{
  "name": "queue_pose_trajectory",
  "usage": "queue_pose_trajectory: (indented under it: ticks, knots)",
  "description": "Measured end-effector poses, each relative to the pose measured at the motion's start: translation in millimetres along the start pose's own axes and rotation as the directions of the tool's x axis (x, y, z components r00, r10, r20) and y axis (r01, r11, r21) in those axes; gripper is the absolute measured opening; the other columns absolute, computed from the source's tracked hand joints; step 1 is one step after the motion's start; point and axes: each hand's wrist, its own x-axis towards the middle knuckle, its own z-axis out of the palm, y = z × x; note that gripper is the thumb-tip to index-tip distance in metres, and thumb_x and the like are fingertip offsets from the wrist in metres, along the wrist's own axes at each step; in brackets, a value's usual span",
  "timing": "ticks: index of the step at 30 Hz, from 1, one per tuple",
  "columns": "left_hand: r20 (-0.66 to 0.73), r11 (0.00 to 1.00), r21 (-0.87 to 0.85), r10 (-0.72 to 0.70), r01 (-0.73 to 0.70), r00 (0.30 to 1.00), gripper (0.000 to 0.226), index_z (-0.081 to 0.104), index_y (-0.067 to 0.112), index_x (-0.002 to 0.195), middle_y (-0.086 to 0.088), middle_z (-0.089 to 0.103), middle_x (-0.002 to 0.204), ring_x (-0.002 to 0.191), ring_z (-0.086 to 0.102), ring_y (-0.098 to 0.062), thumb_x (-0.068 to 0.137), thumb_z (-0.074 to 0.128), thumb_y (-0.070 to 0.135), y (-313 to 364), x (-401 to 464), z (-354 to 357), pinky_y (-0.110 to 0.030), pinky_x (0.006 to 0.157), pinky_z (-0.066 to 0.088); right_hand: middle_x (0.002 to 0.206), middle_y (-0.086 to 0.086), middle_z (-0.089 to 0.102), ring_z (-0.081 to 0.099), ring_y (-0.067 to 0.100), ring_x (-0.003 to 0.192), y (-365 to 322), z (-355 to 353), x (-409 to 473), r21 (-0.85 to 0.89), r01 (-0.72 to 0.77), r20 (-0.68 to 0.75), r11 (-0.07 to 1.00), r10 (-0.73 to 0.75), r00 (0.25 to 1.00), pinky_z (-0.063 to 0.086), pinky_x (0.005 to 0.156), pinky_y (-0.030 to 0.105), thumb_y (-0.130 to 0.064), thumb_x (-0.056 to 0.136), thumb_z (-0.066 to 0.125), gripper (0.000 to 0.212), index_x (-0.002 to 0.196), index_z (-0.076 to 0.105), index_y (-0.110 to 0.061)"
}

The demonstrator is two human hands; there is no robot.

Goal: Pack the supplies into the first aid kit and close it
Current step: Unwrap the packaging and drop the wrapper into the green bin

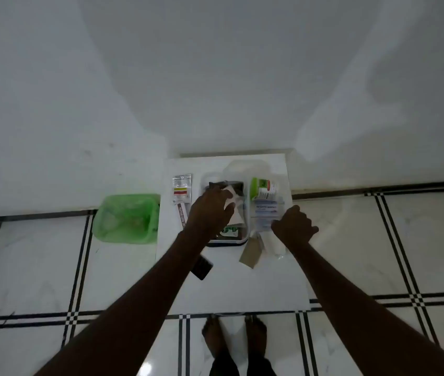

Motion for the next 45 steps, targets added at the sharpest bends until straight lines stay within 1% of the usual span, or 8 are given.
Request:
queue_pose_trajectory:
  ticks: [5,11,15,21,25,31,37,45]
  knots:
    - [-0.006,0.982,0.189,-0.031,0.032,0.999,0.044,0.056,0.011,0.134,-0.011,0.06,0.137,0.126,0.053,-0.029,0.092,0.063,0.02,-7.8,17.4,13.6,-0.04,0.1,0.046,0.095,0.017,0.067,0.064,0.036,0.091,10.3,17.2,0.2,-0.1,0.02,-0.105,0.995,-0.031,0.994,0.044,0.087,0.041,-0.014,0.078,0.061,0.022,0.097,0.059,-0.002]
    - [-0.057,0.917,0.396,-0.019,0.041,0.998,0.045,0.061,0.006,0.127,-0.014,0.067,0.123,0.116,0.057,-0.032,0.083,0.072,0.011,-7.4,24.8,20.4,-0.041,0.092,0.047,0.108,0.018,0.064,0.061,0.038,0.1,12.7,28.0,-1.1,-0.141,-0.084,-0.107,0.986,0.069,0.992,0.042,0.09,0.046,-0.024,0.074,0.07,0.051,0.115,0.051,-0.001]
    - [-0.09,0.918,0.395,-0.004,0.039,0.996,0.041,0.061,0.004,0.128,-0.015,0.067,0.122,0.115,0.056,-0.032,0.087,0.063,0.004,-5.1,26.8,17.9,-0.041,0.094,0.044,0.099,0.018,0.068,0.064,0.037,0.094,16.2,26.0,-1.5,-0.069,-0.071,-0.125,0.995,0.062,0.99,0.043,0.087,0.042,-0.017,0.073,0.07,0.043,0.11,0.053,-0.001]
    - [-0.142,0.946,0.317,-0.02,0.064,0.99,0.02,0.075,0.013,0.1,-0.009,0.073,0.107,0.099,0.062,-0.03,0.086,0.064,0.004,1.3,18.2,6.8,-0.04,0.085,0.043,0.084,0.017,0.069,0.066,0.039,0.084,21.8,12.7,-12.4,0.118,-0.034,-0.181,0.993,0.055,0.982,0.042,0.081,0.04,-0.003,0.071,0.062,0.018,0.089,0.062,-0.002]
    - [-0.263,0.962,0.248,-0.048,0.115,0.964,0.014,0.076,0.016,0.097,-0.007,0.074,0.093,0.089,0.065,-0.028,0.09,0.064,0.017,7.7,7.4,-10.6,-0.039,0.085,0.041,0.083,0.015,0.072,0.068,0.037,0.082,23.1,-4.8,-18.2,0.19,-0.052,-0.227,0.98,0.095,0.969,0.047,0.08,0.038,-0.011,0.081,0.062,0.012,0.087,0.069,-0.003]
    - [-0.353,0.988,-0.091,-0.148,0.123,0.924,0.012,0.076,0.018,0.095,-0.005,0.074,0.086,0.079,0.069,-0.022,0.089,0.066,0.018,7.1,-15.0,-33.7,-0.03,0.074,0.045,0.079,0.014,0.071,0.067,0.034,0.074,0.9,-59.6,-38.8,0.298,0.24,-0.42,0.924,-0.099,0.902,0.044,0.065,0.03,-0.013,0.088,0.06,0.012,0.081,0.065,-0.004]
    - [-0.303,0.816,-0.543,-0.411,0.199,0.86,0.01,0.071,0.014,0.082,0.001,0.076,0.076,0.071,0.074,-0.017,0.087,0.067,0.02,-0.9,-46.3,-75.4,-0.04,0.076,0.06,0.078,0.001,0.071,0.064,0.018,0.067,-53.9,-101.7,-78.3,0.394,0.45,-0.528,0.801,-0.204,0.824,0.038,0.06,0.021,-0.009,0.083,0.061,0.005,0.08,0.064,-0.013]
    - [-0.302,0.607,-0.747,-0.674,0.272,0.674,0.011,0.07,0.008,0.088,-0.009,0.077,0.074,0.065,0.075,-0.02,0.091,0.063,0.016,-78.2,-107.7,-125.5,-0.038,0.069,0.063,0.078,0.006,0.072,0.067,0.032,0.076,-147.4,-58.1,-130.0,0.365,0.53,-0.372,0.766,-0.402,0.837,0.04,0.061,0.027,-0.014,0.083,0.062,0.004,0.081,0.065,-0.014]
